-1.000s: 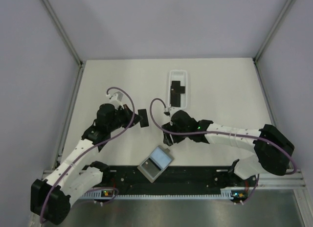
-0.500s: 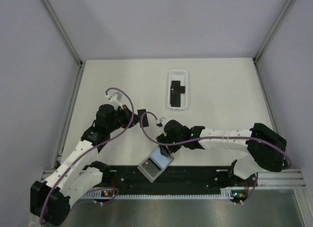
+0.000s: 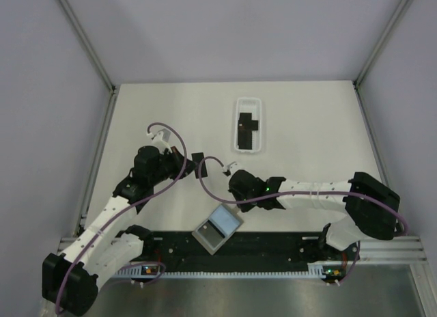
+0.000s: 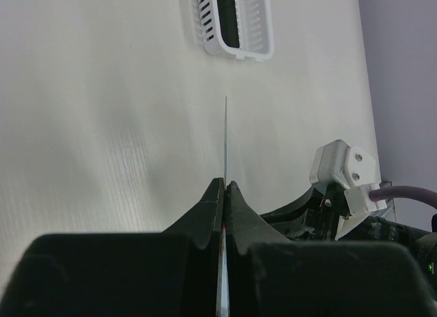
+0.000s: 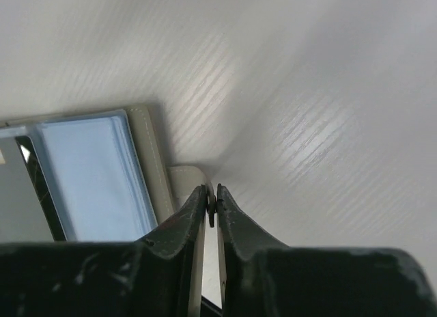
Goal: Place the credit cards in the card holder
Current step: Move the card holder to the center of the board.
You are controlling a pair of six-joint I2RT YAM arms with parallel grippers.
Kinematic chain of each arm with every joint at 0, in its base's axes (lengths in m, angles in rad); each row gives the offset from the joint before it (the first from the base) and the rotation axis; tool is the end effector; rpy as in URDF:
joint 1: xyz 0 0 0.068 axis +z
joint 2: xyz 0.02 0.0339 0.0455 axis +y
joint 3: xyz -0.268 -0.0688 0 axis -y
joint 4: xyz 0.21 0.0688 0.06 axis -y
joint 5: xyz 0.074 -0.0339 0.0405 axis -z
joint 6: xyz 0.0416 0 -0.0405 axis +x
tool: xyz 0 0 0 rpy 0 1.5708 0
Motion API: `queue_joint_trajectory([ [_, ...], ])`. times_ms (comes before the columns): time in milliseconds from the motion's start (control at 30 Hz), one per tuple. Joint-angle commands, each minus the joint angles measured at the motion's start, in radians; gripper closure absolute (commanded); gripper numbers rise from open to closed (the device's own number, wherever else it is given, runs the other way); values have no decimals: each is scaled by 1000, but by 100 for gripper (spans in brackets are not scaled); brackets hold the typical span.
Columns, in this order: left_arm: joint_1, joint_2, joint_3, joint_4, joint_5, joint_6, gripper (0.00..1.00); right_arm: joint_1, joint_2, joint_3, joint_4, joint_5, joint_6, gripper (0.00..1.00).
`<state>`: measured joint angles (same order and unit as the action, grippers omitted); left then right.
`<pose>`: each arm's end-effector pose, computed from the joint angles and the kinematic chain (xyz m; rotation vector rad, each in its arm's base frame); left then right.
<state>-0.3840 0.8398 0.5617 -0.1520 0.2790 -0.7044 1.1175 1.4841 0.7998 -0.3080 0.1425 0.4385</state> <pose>0.1469 -0.0717 0.2655 -0.1491 2.1150 -0.9550 0.1194 0.2315 0.1978 -0.8145 2.4721 0.4112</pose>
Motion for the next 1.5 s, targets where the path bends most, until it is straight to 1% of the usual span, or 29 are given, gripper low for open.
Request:
queue_joint_trajectory([
  [0, 5, -10, 6, 19, -3, 6, 100, 5, 13, 45, -6, 81, 43, 96],
  [33, 5, -10, 6, 19, -4, 8, 100, 1, 12, 44, -5, 89, 55, 100],
  [167, 5, -4, 9, 22, -8, 8, 100, -53, -5, 23, 18, 101, 106, 100],
  [300, 5, 7, 10, 28, 0, 6, 100, -146, -38, -7, 37, 109, 184, 100],
  [367, 5, 12, 10, 35, 8, 2, 100, -172, -53, -17, 33, 121, 215, 100],
  [600, 5, 31, 15, 54, 51, 16, 100, -231, -85, -62, -45, 213, 318, 100],
  [700, 4, 39, 17, 63, 69, 8, 100, -265, -126, -103, -80, 244, 371, 100],
  [867, 2, 51, 10, 89, 92, 0, 100, -334, -232, -172, -109, 255, 391, 100],
  [900, 2, 57, 7, 95, 100, -6, 100, -343, -257, -183, -109, 243, 379, 98],
  [933, 2, 61, 1, 107, 110, -10, 100, -344, -272, -185, -109, 235, 364, 85],
  [1000, 2, 65, -11, 144, 144, -24, 100, -344, -323, -186, -111, 223, 333, 63],
  [1033, 0, 67, -19, 182, 167, -35, 100, -344, -352, -185, -114, 223, 319, 55],
  [1067, -3, 65, -31, 210, 190, -47, 100, -343, -390, -180, -117, 221, 301, 50],
  [1100, -6, 67, -42, 245, 216, -64, 100, -343, -422, -172, -117, 213, 280, 48],
  [1167, -18, 70, -66, 311, 256, -87, 100, -343, -499, -157, -106, 186, 237, 46],
  [1200, -26, 74, -75, 354, 278, -105, 100, -344, -533, -154, -85, 131, 214, 46],
  [1267, -45, 87, -95, 449, 319, -133, 100, -343, -602, -171, 27, 9, 172, 46],
  [1333, -79, 102, -100, 495, 330, -144, 100, -344, -665, -206, 151, -134, 158, 45],
  [1400, -114, 113, -94, 534, 334, -142, 100, -343, -693, -237, 252, -246, 170, 41],
  [1467, -151, 120, -88, 586, 351, -152, 100, -343, -688, -243, 300, -323, 180, 40],
])
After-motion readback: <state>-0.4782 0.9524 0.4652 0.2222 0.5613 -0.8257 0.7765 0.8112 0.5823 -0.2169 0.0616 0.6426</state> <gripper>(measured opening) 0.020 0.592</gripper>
